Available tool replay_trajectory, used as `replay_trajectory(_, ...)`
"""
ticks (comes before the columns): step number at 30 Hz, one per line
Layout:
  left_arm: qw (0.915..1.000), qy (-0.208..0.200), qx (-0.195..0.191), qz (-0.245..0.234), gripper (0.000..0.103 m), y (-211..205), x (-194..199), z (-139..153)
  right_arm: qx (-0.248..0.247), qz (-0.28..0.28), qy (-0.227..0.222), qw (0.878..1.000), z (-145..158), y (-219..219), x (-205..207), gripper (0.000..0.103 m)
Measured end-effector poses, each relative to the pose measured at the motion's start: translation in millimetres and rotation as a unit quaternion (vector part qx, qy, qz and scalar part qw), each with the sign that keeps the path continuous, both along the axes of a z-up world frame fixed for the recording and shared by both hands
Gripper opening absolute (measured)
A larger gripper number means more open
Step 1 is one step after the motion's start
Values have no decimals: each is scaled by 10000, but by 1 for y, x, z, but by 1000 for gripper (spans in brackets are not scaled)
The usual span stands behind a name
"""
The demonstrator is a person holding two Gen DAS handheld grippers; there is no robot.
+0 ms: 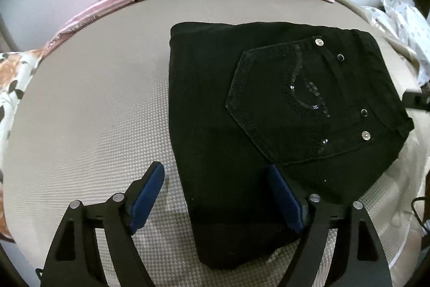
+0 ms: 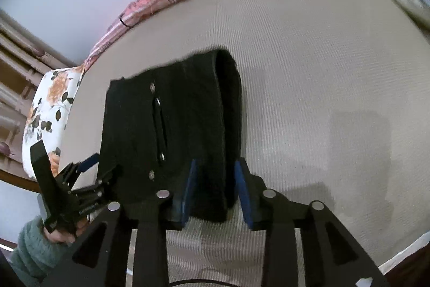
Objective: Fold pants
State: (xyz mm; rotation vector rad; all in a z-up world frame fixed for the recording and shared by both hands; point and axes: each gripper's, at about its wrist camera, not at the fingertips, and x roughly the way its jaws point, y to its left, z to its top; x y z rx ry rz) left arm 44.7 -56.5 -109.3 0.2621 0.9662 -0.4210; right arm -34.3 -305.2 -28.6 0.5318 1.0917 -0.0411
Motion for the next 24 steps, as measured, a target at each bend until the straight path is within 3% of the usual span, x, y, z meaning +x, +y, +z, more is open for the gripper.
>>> replay_trajectory(4, 9998, -115, 126, 83, 83, -2, -4, -1, -389, -91, -215, 9990, 17, 0, 15, 42)
replay_trajectory(11, 9996, -124, 169, 167, 85, -3, -2, -1, -587, -304, -397, 9970, 15, -3, 54, 43)
replay_trajectory(16, 9995, -146, 190, 206, 87, -3, -3, -1, -688, -286, -95, 9972, -12, -3, 74, 43)
replay_trajectory(24, 9995, -55, 121, 270, 89, 0, 1, -1, -337, -256, 131, 9990, -23, -4, 57, 44)
